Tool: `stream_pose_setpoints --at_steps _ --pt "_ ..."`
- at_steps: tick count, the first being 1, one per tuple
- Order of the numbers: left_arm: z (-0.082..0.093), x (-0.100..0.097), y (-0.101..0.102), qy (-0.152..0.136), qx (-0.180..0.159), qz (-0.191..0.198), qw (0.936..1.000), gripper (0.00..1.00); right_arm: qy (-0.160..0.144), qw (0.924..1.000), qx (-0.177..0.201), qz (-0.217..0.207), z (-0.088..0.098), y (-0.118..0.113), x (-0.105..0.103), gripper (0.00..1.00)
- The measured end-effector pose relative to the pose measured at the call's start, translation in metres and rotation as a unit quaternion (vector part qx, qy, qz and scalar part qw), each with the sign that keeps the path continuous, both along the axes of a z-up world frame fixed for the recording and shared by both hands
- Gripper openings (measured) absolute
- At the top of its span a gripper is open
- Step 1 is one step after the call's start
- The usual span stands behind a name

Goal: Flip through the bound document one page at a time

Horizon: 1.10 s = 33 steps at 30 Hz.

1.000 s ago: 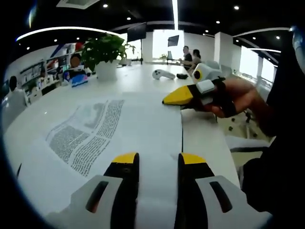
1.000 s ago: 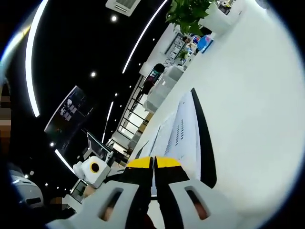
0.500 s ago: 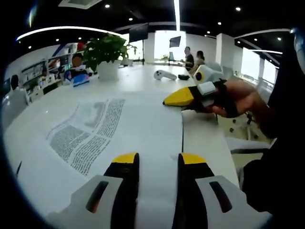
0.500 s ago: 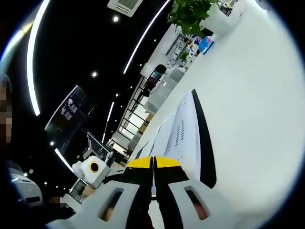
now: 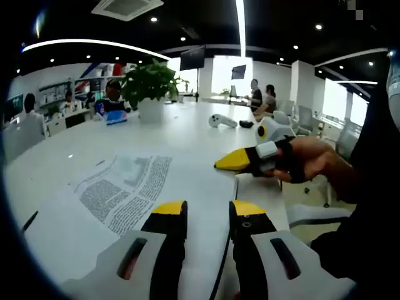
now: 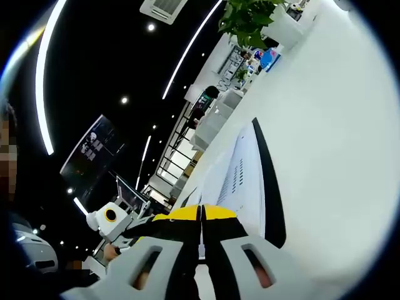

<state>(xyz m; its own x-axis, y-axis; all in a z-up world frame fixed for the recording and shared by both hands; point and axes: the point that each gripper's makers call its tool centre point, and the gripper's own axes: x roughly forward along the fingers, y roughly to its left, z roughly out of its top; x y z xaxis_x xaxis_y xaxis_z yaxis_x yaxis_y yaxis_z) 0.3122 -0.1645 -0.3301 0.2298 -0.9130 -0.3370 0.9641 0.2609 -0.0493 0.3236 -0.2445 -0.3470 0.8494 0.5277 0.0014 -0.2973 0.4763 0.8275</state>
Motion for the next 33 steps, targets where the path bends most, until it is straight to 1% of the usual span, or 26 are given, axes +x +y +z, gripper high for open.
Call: stream_pose_setpoints --at_steps 4,5,6,7,10,13,15,16,19,22,23,24,28,29,30,31,33 --pt "0.008 -0.002 0.007 -0.011 -0.002 0.003 0.9999 0.25 0.001 1.0 0.0 -0.002 0.0 0.0 -0.001 0.02" --pt "0.009 0.001 0.012 0.015 -0.01 0.03 0.9994 0.24 0.002 1.0 0.0 -0.004 0.0 0.0 -0.001 0.02" --pt "0.01 0.001 0.014 0.021 -0.012 0.031 0.9992 0.2 0.001 1.0 0.0 -0.006 0.0 -0.001 -0.001 0.02" --pt "0.011 0.0 0.018 0.013 -0.013 0.024 0.9995 0.19 0.001 1.0 0.001 -0.007 0.001 -0.001 -0.001 0.02" --pt "0.013 0.003 0.026 0.006 -0.015 0.04 0.9991 0.22 0.002 1.0 0.002 -0.008 0.0 -0.003 -0.001 0.02" --pt "0.016 0.004 0.035 0.003 -0.021 0.05 0.9985 0.22 0.004 1.0 0.0 -0.007 -0.001 -0.002 -0.002 0.02" --pt "0.018 0.006 0.042 0.005 -0.027 0.059 0.9979 0.21 0.004 1.0 -0.001 -0.004 -0.001 -0.001 -0.002 0.02" --pt "0.02 0.008 0.047 0.009 -0.035 0.069 0.9969 0.21 0.003 1.0 0.0 -0.002 -0.001 0.0 -0.002 0.02" --pt "0.023 0.007 0.06 0.019 -0.046 0.077 0.9958 0.22 -0.003 1.0 -0.002 0.001 0.004 0.001 -0.002 0.02" --pt "0.024 0.008 0.076 0.008 -0.046 0.096 0.9943 0.25 -0.008 0.9999 -0.015 0.001 0.005 0.002 -0.002 0.02" --pt "0.027 0.01 0.08 -0.01 -0.048 0.098 0.994 0.26 -0.008 0.9998 -0.017 0.003 0.005 0.002 -0.002 0.02" --pt "0.027 0.01 0.085 -0.019 -0.045 0.103 0.9935 0.28 -0.009 0.9998 -0.019 0.004 0.005 0.003 -0.002 0.02" --pt "0.024 0.012 0.104 -0.028 -0.029 0.127 0.9911 0.33 -0.008 0.9996 -0.027 0.003 0.003 0.004 -0.003 0.02" --pt "0.023 0.014 0.112 -0.025 -0.028 0.141 0.9893 0.33 -0.008 0.9995 -0.03 0.003 0.003 0.004 -0.003 0.02" --pt "0.023 0.016 0.117 -0.024 -0.029 0.151 0.9878 0.32 -0.009 0.9994 -0.034 0.003 0.003 0.004 -0.003 0.02" --pt "0.025 0.018 0.125 -0.024 -0.04 0.164 0.9853 0.3 -0.009 0.9994 -0.034 0.003 0.003 0.005 -0.003 0.02" --pt "0.034 0.02 0.137 -0.026 -0.08 0.178 0.9804 0.17 -0.009 0.9993 -0.035 0.003 0.003 0.004 -0.003 0.02"
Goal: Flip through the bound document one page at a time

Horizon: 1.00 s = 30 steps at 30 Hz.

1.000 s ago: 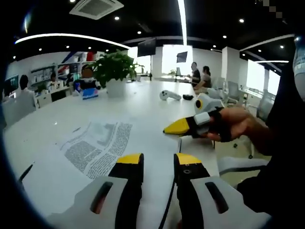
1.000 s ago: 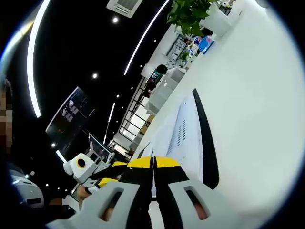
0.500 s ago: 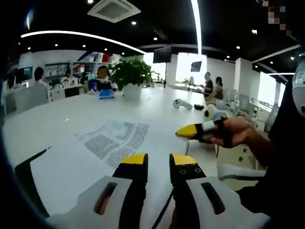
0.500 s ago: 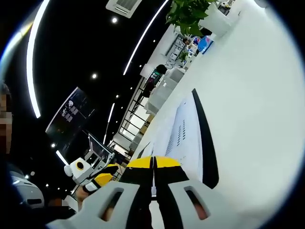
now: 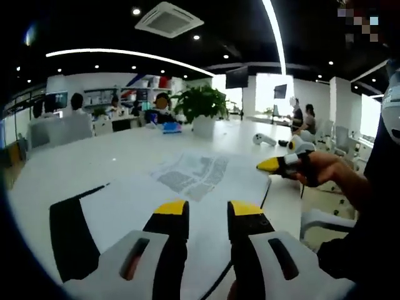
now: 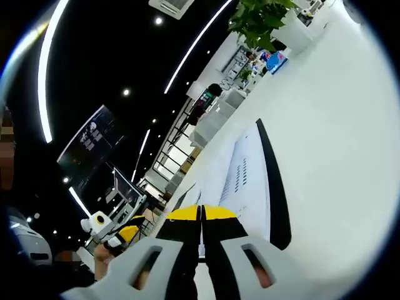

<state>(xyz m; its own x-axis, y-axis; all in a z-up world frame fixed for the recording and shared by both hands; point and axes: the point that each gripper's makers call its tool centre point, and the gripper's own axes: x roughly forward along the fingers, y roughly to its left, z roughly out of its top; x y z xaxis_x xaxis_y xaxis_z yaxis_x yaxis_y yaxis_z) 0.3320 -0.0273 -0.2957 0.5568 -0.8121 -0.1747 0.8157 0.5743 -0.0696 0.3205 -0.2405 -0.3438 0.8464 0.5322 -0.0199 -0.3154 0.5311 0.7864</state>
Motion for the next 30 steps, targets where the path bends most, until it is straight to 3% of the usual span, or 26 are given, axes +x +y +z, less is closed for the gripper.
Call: stream_pose_setpoints --at_steps 3,6,8,17,21,24,30 --pt "0.003 0.003 0.02 0.015 -0.036 0.025 0.9989 0.21 0.0 1.0 -0.008 0.002 -0.001 -0.002 0.0 0.02" --pt "-0.008 0.008 0.042 0.022 -0.006 0.064 0.9977 0.31 0.002 0.9999 -0.011 0.003 -0.002 -0.002 -0.001 0.02" --pt "-0.016 0.007 0.053 0.033 0.004 0.074 0.9967 0.33 0.005 0.9999 -0.01 0.001 -0.002 -0.003 0.0 0.02" --pt "-0.034 -0.008 0.108 0.063 -0.025 0.135 0.9885 0.36 -0.003 0.999 -0.043 0.008 0.006 0.005 0.006 0.02" --pt "-0.038 -0.015 0.126 0.064 -0.027 0.153 0.9857 0.37 -0.025 0.9953 -0.093 0.013 0.013 0.01 0.011 0.02" --pt "-0.042 -0.021 0.134 0.066 -0.022 0.159 0.9848 0.38 -0.041 0.9936 -0.105 0.013 0.022 0.02 0.013 0.02" --pt "-0.038 -0.023 0.14 0.06 -0.029 0.164 0.9842 0.38 -0.058 0.9825 -0.175 0.03 0.021 0.044 0.015 0.02"
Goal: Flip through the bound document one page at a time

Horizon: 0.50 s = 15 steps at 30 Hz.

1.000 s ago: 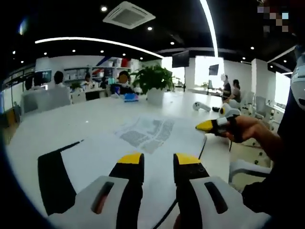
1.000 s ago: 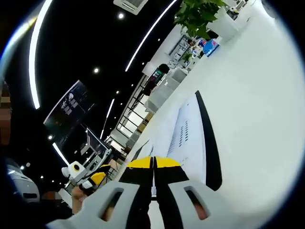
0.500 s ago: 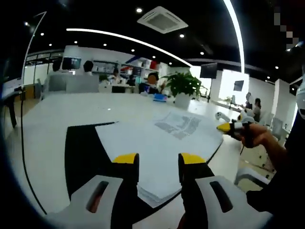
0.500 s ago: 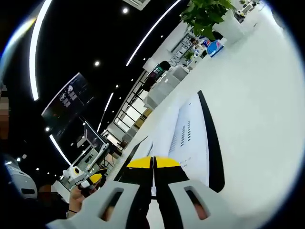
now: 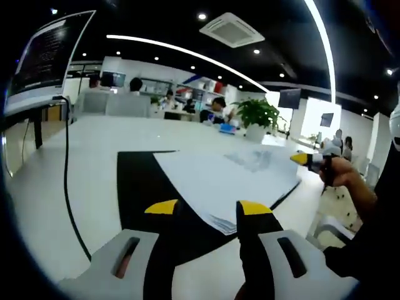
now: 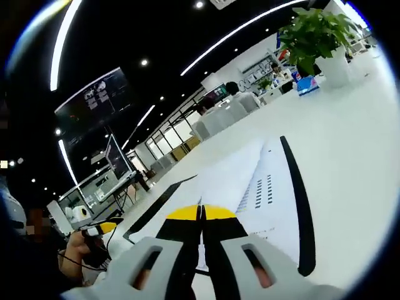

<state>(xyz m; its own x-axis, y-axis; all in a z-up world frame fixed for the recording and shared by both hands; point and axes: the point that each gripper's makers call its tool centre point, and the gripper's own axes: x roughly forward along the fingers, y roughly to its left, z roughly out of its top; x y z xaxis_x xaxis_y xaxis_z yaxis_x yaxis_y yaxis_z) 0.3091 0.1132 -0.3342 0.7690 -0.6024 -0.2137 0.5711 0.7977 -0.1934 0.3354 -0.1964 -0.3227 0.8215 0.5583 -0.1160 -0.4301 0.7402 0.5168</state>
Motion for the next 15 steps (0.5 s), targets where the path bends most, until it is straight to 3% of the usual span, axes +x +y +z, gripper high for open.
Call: stream_pose_setpoints --at_steps 9,15 --pt "-0.006 -0.008 0.004 0.002 0.004 0.0 1.0 0.4 -0.036 0.9965 -0.074 0.013 0.007 0.023 -0.001 0.02" --pt "-0.01 -0.016 0.023 0.005 0.01 0.016 0.9998 0.4 -0.077 0.987 -0.14 0.013 0.015 0.036 -0.005 0.02"
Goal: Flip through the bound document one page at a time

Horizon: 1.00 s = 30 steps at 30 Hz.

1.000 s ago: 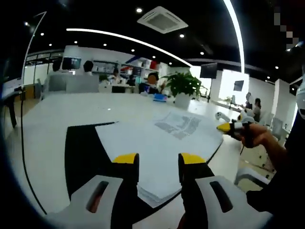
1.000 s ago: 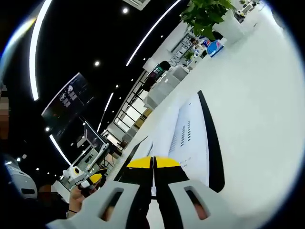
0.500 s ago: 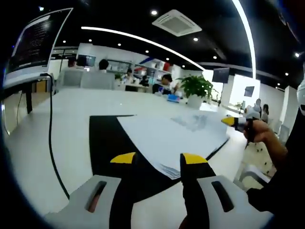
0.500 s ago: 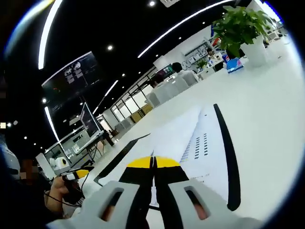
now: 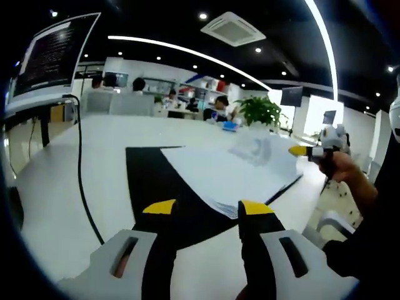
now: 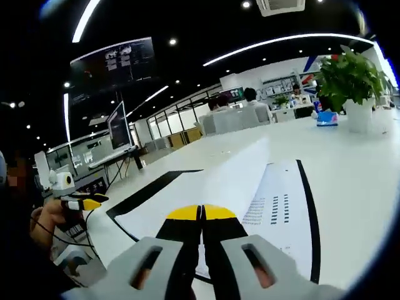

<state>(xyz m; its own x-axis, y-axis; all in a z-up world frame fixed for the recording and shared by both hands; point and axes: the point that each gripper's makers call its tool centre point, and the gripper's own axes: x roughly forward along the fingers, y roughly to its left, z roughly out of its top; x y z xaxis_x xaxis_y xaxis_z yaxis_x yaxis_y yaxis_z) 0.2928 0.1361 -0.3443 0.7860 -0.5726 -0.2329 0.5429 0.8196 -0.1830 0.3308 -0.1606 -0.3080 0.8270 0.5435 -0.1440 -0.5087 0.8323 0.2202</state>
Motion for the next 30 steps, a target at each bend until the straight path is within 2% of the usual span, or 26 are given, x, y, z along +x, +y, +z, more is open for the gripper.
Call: stream_pose_setpoints --at_steps 4,15,22,30 --pt "-0.002 -0.006 0.007 0.004 -0.001 0.001 1.0 0.37 -0.027 0.9991 -0.029 0.013 0.008 0.016 -0.004 0.02" --pt "-0.007 -0.011 0.021 0.004 -0.003 0.016 0.9999 0.38 -0.06 0.9918 -0.106 0.037 0.011 0.052 -0.006 0.02" --pt "-0.01 -0.013 0.025 0.008 -0.005 0.019 0.9998 0.38 -0.075 0.9894 -0.11 0.059 0.013 0.073 -0.008 0.02" --pt "-0.003 -0.008 0.025 -0.012 -0.024 0.023 0.9994 0.38 -0.078 0.9865 -0.116 0.085 0.009 0.1 -0.008 0.02"
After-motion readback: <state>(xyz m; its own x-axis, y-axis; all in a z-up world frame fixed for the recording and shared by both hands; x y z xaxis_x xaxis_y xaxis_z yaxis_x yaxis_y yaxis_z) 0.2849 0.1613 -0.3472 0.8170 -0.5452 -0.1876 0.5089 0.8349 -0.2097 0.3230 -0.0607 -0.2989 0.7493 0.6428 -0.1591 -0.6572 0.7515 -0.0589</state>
